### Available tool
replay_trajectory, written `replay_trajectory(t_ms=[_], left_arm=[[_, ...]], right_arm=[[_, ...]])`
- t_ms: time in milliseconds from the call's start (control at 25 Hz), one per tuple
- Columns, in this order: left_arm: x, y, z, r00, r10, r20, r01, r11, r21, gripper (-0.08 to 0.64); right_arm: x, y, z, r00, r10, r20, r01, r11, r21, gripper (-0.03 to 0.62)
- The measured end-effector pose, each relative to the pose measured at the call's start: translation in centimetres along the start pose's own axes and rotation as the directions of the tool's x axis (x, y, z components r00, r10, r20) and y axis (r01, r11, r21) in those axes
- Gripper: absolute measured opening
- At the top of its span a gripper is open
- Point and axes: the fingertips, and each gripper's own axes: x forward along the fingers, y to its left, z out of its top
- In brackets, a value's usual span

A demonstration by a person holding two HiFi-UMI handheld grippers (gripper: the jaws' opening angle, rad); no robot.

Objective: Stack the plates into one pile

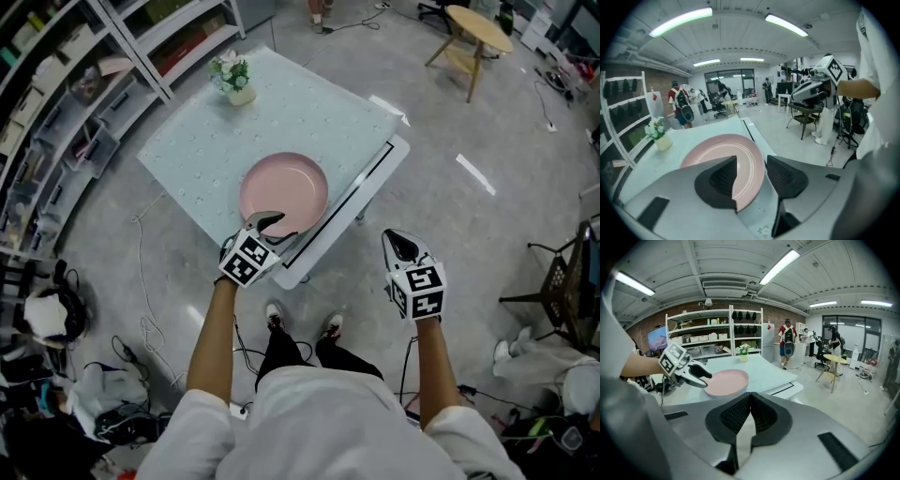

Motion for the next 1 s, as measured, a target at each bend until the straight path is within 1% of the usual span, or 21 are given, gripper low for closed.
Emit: replay_trajectory(t_ms=[40, 80, 120, 160, 200, 280, 360, 440, 480, 560, 680, 760, 840, 920, 1000], left_arm=[[-1.5, 1.1, 0.5, 0.998, 0.046, 0.036, -0.045, 0.999, -0.023, 0.203], [-3.1, 2.4, 1.1, 0.993, 0.097, 0.075, -0.093, 0.994, -0.05, 0.154], [-4.7, 3.7, 1.6, 0.982, 0.15, 0.112, -0.141, 0.987, -0.081, 0.098], [-6.3, 5.0, 2.2, 0.968, 0.201, 0.149, -0.185, 0.976, -0.116, 0.065], [-8.0, 6.2, 2.8, 0.951, 0.246, 0.185, -0.22, 0.963, -0.154, 0.049], [-11.3, 8.0, 4.3, 0.916, 0.309, 0.256, -0.256, 0.942, -0.217, 0.039], [-14.4, 9.5, 5.5, 0.883, 0.356, 0.306, -0.285, 0.925, -0.251, 0.03], [-17.3, 11.3, 6.6, 0.854, 0.401, 0.332, -0.322, 0.908, -0.268, 0.021], [-18.7, 12.0, 7.1, 0.842, 0.415, 0.344, -0.333, 0.903, -0.272, 0.02], [-21.3, 12.8, 8.3, 0.827, 0.421, 0.373, -0.343, 0.903, -0.259, 0.02], [-24.4, 13.5, 9.9, 0.81, 0.43, 0.399, -0.38, 0.903, -0.2, 0.02], [-26.2, 13.9, 10.7, 0.794, 0.446, 0.412, -0.411, 0.895, -0.176, 0.02], [-27.7, 14.1, 11.3, 0.778, 0.46, 0.428, -0.43, 0.886, -0.17, 0.02], [-28.8, 13.8, 11.8, 0.767, 0.468, 0.44, -0.445, 0.881, -0.161, 0.02], [-29.3, 13.2, 12.1, 0.763, 0.465, 0.45, -0.455, 0.88, -0.138, 0.02]], right_arm=[[0.3, -0.4, 0.8, 1.0, -0.022, 0.005, 0.022, 1.0, 0.004, 0.015], [0.5, -0.6, 1.7, 0.999, -0.038, 0.013, 0.038, 0.999, 0.007, 0.015], [0.7, -0.6, 2.7, 0.998, -0.048, 0.027, 0.048, 0.999, 0.005, 0.015], [0.7, -0.6, 3.9, 0.998, -0.053, 0.046, 0.053, 0.999, 0.0, 0.015], [0.7, -0.4, 5.3, 0.996, -0.055, 0.068, 0.055, 0.998, -0.008, 0.015], [0.5, 0.5, 8.2, 0.992, -0.057, 0.115, 0.061, 0.998, -0.027, 0.015], [0.1, 1.8, 11.1, 0.985, -0.057, 0.163, 0.066, 0.997, -0.051, 0.015], [0.1, 3.4, 13.9, 0.977, -0.047, 0.209, 0.065, 0.994, -0.082, 0.015], [0.1, 4.2, 15.2, 0.973, -0.038, 0.228, 0.062, 0.993, -0.101, 0.015], [0.0, 6.0, 17.5, 0.965, -0.018, 0.262, 0.057, 0.988, -0.141, 0.015], [-0.4, 8.4, 20.5, 0.953, 0.0, 0.302, 0.06, 0.98, -0.191, 0.015], [-0.8, 9.7, 22.2, 0.946, 0.012, 0.324, 0.061, 0.974, -0.216, 0.015], [-1.2, 10.7, 23.5, 0.94, 0.022, 0.34, 0.063, 0.969, -0.238, 0.014], [-1.7, 11.4, 24.5, 0.935, 0.028, 0.353, 0.066, 0.965, -0.253, 0.014], [-2.1, 11.9, 25.1, 0.929, 0.031, 0.369, 0.07, 0.964, -0.258, 0.014]])
